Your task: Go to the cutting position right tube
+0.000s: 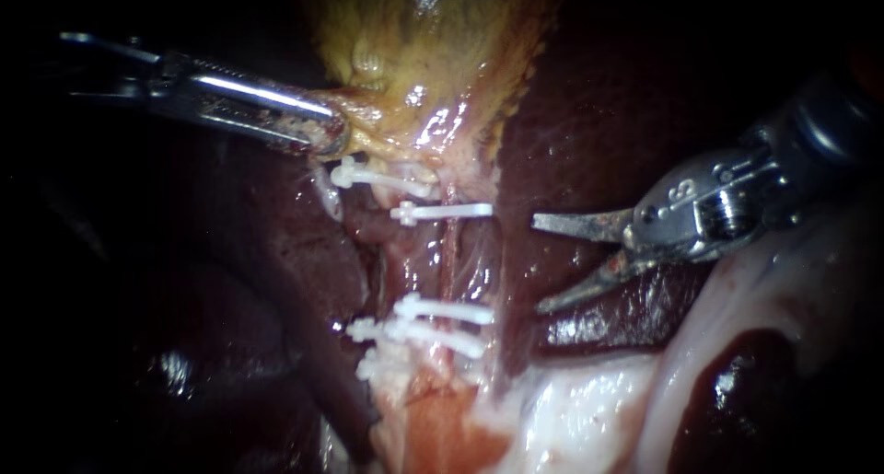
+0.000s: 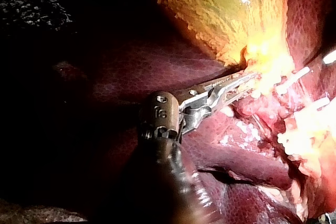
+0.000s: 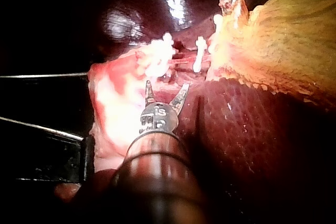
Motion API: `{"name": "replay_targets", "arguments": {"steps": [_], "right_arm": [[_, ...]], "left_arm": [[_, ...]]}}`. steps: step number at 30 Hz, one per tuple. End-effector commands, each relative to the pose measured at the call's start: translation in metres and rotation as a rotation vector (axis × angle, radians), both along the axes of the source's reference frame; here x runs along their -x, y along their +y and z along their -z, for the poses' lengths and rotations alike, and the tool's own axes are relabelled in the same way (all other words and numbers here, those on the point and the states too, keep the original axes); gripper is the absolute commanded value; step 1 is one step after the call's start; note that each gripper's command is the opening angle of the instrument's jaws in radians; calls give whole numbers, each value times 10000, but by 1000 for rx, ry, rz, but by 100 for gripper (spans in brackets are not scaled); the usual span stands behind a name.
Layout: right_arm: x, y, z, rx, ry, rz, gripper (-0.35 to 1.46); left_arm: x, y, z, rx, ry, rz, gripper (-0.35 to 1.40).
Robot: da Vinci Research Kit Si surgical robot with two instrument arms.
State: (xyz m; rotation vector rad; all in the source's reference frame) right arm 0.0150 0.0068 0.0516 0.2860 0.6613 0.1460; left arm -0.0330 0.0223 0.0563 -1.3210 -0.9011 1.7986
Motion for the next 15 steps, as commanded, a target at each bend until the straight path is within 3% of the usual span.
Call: {"name": "replay_targets", "arguments": {"steps": [1,4,6,11,15], "right_arm": [[1,0,0,0,0,-1,143],[1,0,-1,0,0,-1,143],[1,0,0,0,0,-1,143],[1,1,0,-1,-1,-1,143],[0,2,1,-1,-1,-2,143]], "left_arm": [[-1,0,0,0,-1,-2,-35],[-11,5,7,-5,-6,-7,-35],[-26,13,17,-14,-12,-14,-35],[-71,30,46,-23,-31,26,-35],[-95,37,67,-33,-34,51,-35]]}}
